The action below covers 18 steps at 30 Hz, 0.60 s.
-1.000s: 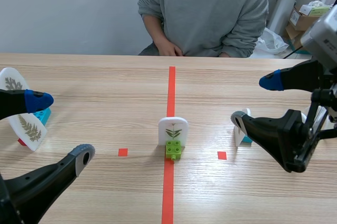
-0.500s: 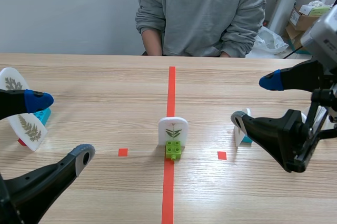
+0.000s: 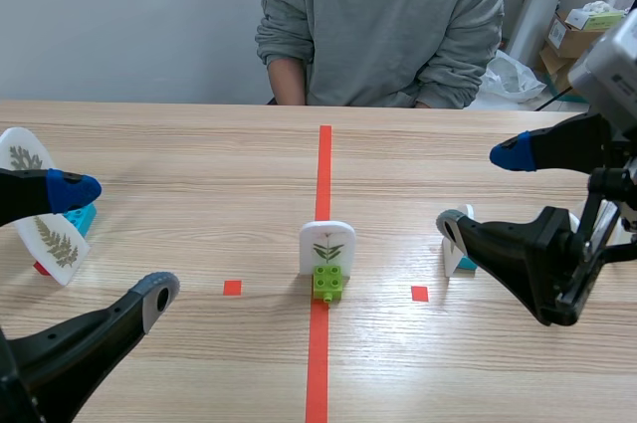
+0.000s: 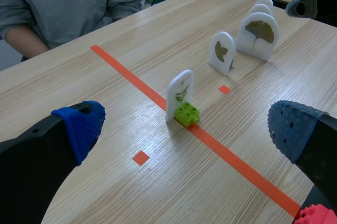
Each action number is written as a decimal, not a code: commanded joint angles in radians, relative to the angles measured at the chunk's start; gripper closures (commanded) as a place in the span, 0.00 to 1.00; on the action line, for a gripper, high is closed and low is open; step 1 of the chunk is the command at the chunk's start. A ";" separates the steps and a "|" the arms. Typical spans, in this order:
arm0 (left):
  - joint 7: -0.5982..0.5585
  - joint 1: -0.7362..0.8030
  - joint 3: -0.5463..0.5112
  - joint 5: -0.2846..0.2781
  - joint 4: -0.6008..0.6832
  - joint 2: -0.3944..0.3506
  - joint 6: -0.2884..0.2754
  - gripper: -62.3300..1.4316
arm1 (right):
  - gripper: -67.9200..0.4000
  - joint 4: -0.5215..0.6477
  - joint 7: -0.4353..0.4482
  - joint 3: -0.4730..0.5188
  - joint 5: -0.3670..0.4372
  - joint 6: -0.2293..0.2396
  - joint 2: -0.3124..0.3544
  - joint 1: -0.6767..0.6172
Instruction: Do the leaf sorting experiment
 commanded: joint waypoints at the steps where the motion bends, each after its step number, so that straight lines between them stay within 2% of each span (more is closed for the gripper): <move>1: -0.018 0.005 0.000 -0.008 0.003 0.002 -0.005 0.00 | 0.25 0.012 0.014 0.021 0.011 -0.003 0.013 0.006; 6: -0.017 -0.005 0.000 -0.007 -0.003 0.000 -0.005 0.00 | 0.25 0.012 0.014 0.021 0.011 -0.002 0.013 -0.007; 11: -0.016 -0.053 0.006 -0.008 -0.067 -0.024 -0.005 0.00 | 0.25 0.011 0.016 0.027 0.013 0.005 0.013 -0.029; 15: -0.017 -0.098 0.052 -0.008 -0.125 -0.066 -0.005 0.00 | 0.25 0.010 0.038 0.073 0.033 0.014 0.013 -0.060; 18: -0.016 -0.146 0.102 -0.004 -0.168 -0.084 -0.005 0.00 | 0.25 0.009 0.041 0.126 0.057 0.045 0.013 -0.083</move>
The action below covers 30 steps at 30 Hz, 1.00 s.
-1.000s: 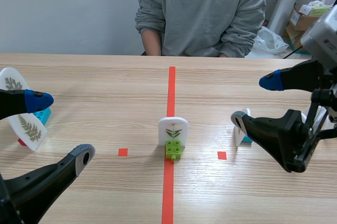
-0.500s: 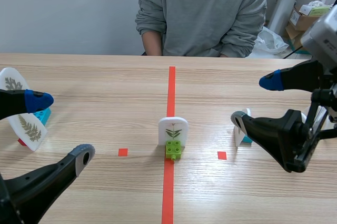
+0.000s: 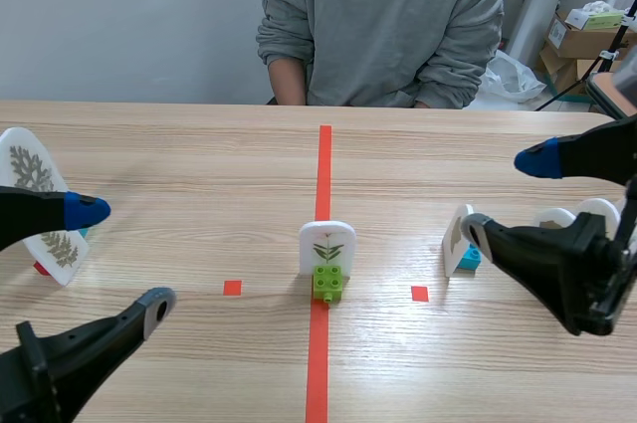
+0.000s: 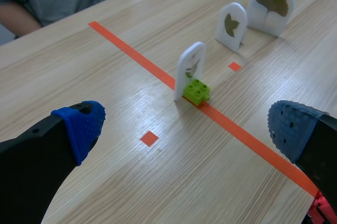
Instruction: Do the leaf sorting experiment
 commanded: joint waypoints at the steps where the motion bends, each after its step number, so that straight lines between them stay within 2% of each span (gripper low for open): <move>1: -0.016 -0.031 0.024 -0.003 -0.008 0.000 -0.005 0.00 | 0.25 0.008 0.013 0.033 0.027 0.015 0.013 -0.010; 3: -0.016 -0.069 0.058 -0.002 -0.042 0.000 -0.005 0.00 | 0.25 0.007 0.014 0.065 0.040 0.030 0.013 -0.027; 8: -0.016 -0.183 0.166 0.021 -0.131 0.000 -0.005 0.00 | 0.25 0.006 0.014 0.125 0.045 0.033 0.013 -0.068; 14: -0.018 -0.328 0.299 0.047 -0.256 0.012 0.004 0.00 | 0.25 0.000 0.007 0.141 0.045 0.033 0.007 -0.087; 18: -0.020 -0.431 0.359 0.096 -0.362 0.059 0.053 0.00 | 0.25 -0.002 0.007 0.141 0.045 0.033 0.007 -0.086; 26: -0.032 -0.581 0.430 0.097 -0.533 0.148 0.061 0.00 | 0.25 -0.002 0.006 0.141 0.044 0.033 0.008 -0.086; 30: -0.052 -0.626 0.449 0.144 -0.607 0.192 0.100 0.00 | 0.25 -0.002 0.006 0.141 0.044 0.033 0.008 -0.086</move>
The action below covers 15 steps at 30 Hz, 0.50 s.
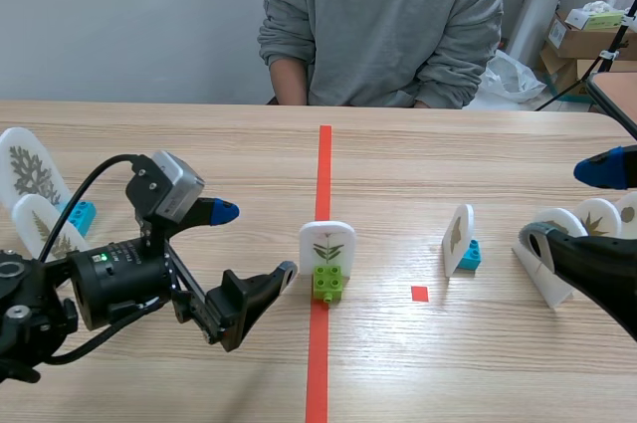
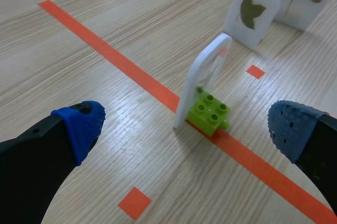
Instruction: Do the leaf sorting experiment
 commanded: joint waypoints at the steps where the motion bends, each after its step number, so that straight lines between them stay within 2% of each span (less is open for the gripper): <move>1: -0.023 -0.012 0.003 -0.004 -0.006 0.021 0.010 0.00 | 0.25 0.001 0.010 0.003 0.010 0.008 0.008 0.009; 8: -0.068 -0.053 0.028 0.044 -0.115 0.095 0.040 0.00 | 0.25 0.001 0.010 0.003 0.010 0.008 0.008 0.009; 15: -0.091 -0.057 0.043 0.094 -0.161 0.146 0.089 0.00 | 0.25 0.001 0.010 0.003 0.010 0.008 0.008 0.009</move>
